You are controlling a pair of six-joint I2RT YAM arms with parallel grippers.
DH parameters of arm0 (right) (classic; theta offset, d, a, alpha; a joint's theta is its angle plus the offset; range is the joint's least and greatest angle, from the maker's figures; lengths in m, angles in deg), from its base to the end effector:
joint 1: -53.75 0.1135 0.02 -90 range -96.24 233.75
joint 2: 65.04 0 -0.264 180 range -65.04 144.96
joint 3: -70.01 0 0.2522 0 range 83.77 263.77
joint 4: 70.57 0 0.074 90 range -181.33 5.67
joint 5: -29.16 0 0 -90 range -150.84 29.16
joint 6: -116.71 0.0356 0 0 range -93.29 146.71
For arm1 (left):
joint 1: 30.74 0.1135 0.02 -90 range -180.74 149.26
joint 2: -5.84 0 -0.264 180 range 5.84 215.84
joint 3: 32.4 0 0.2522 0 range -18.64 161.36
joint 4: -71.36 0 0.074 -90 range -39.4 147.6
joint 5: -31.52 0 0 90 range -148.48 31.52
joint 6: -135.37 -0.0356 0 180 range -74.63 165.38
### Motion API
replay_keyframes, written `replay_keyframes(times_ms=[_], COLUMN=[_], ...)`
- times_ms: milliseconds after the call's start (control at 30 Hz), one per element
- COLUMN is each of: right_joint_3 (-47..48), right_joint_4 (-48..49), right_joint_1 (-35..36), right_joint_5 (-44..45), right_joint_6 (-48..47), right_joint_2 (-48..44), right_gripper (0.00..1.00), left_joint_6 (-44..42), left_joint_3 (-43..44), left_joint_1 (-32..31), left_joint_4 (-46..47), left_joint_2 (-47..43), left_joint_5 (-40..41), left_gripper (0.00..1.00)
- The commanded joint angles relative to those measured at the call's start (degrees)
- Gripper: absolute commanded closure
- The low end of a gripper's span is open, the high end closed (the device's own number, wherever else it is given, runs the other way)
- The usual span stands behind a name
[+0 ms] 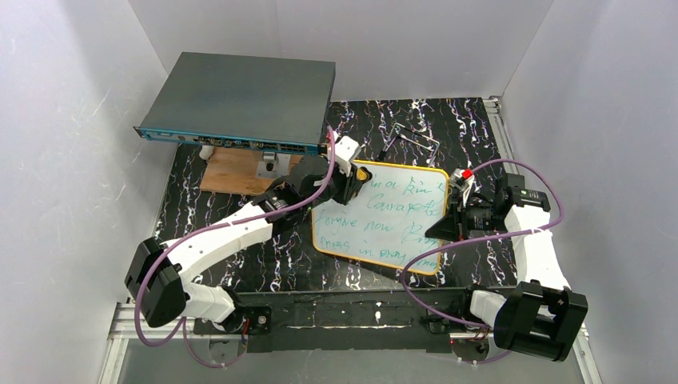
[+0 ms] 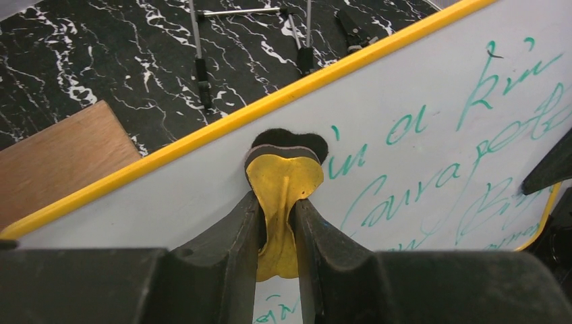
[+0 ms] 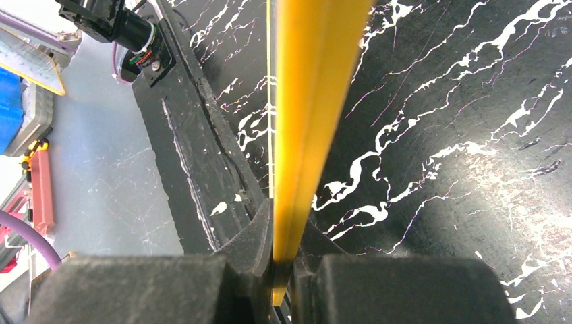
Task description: Erase the whiteboard
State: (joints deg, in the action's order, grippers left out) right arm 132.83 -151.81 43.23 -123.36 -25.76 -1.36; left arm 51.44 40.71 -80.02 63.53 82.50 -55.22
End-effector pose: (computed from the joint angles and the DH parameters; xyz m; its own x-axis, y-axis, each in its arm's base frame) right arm 0.1705 0.0005 0.2568 -0.5650 -0.2673 -0.7806 -0.7940 0.4334 0.4263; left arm 0.2091 -0.2398 0.3331 -0.2042 0.0754 -0.9760 0.7027 0.7055 -0.0925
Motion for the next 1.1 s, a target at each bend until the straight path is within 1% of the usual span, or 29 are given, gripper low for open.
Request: replay_keyframes(times_ms=[0,167,367,533,833,1067], right_joint_3=[0.0,-0.1,0.0,0.0,-0.1,-0.1], right_joint_4=[1.9,1.9,1.9,1.9,1.9,2.0], right_joint_1=[0.9,0.9,0.9,0.9,0.9,0.9], right_joint_5=[8.5,8.4,8.3,8.3,8.4,8.5], right_joint_6=[-7.0,-7.0,-7.0,-6.9,-6.9,-6.9], right_joint_2=[-1.9,-1.7,-1.7,-1.6,-1.6,-1.5], right_gripper=[0.99,0.99,0.99,0.99,0.99,0.99], left_joint_6=[-0.4,0.3,0.4,0.9,1.3,0.7], left_joint_3=[-1.1,-4.8,-8.0,-8.4,-7.7,-5.8], left_joint_1=[2.8,3.4,3.4,3.4,1.1,0.3], left_joint_4=[-0.3,-0.8,0.4,1.0,2.0,2.1], left_joint_2=[-2.8,-5.5,-6.9,-6.6,-4.1,-2.9], left_joint_5=[4.6,2.7,-5.2,-8.9,-11.4,-10.5], left_gripper=[1.0,1.0,1.0,1.0,1.0,1.0])
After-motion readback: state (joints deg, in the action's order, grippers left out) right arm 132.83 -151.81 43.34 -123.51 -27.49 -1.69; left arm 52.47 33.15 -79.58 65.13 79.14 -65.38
